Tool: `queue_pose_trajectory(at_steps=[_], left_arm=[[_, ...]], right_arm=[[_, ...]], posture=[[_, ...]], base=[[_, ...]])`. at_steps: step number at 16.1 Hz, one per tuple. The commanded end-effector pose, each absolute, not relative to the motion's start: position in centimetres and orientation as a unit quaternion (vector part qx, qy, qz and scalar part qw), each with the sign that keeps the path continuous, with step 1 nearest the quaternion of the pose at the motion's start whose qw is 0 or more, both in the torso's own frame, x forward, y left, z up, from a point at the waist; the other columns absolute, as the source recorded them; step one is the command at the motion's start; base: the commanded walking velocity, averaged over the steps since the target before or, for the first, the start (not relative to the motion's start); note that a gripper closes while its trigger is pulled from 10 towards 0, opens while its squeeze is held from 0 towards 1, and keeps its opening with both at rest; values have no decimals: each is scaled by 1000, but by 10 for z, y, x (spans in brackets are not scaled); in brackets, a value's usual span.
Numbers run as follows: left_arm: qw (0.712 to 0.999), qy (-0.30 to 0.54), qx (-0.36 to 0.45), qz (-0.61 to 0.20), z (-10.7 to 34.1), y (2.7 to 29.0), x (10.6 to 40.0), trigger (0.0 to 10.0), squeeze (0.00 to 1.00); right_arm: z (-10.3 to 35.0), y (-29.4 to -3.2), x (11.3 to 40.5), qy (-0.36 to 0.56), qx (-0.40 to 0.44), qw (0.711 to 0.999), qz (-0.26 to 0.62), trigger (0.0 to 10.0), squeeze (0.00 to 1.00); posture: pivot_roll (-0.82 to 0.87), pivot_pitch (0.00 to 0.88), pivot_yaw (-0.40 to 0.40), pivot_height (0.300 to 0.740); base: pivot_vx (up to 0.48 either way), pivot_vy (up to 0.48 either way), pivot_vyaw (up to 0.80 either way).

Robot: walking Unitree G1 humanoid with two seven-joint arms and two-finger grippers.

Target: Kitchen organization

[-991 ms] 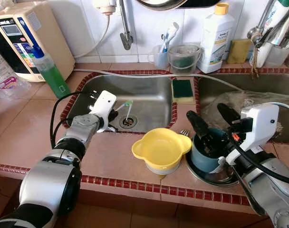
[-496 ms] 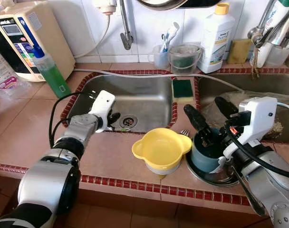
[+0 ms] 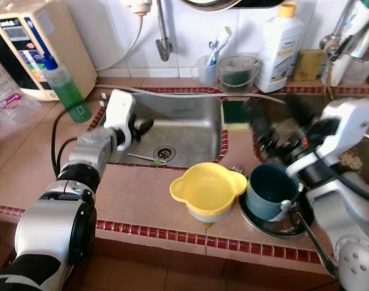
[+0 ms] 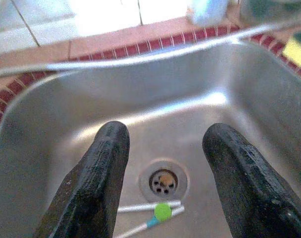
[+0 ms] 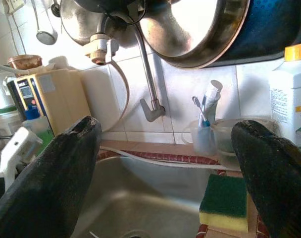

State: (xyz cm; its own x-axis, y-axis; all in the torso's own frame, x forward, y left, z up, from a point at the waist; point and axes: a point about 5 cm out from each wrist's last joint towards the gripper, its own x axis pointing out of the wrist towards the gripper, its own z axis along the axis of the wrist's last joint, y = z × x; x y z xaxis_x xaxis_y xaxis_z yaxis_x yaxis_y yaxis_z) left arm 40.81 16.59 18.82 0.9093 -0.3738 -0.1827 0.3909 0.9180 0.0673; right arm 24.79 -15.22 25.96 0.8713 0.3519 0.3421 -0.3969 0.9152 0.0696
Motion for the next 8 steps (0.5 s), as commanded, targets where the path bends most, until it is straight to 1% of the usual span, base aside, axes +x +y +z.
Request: queue_pose_trajectory(at_steps=[1,4,8], left_arm=[[978,32,50,-201,205,170,409,10000,0],[981,-47,15,-188,223,175,404,10000,0],[978,-108,-8,-180,240,177,392,10000,0]], right_arm=[[262,-153,256,-177,55,966,181,10000,0],[271,-159,272,-211,52,966,143,10000,0],[274,-162,284,-235,50,964,117,10000,0]], posture=[[-268,67,112,740],[-242,55,99,740],[-214,43,85,740]], base=[[0,0,0],[0,0,0],[0,0,0]])
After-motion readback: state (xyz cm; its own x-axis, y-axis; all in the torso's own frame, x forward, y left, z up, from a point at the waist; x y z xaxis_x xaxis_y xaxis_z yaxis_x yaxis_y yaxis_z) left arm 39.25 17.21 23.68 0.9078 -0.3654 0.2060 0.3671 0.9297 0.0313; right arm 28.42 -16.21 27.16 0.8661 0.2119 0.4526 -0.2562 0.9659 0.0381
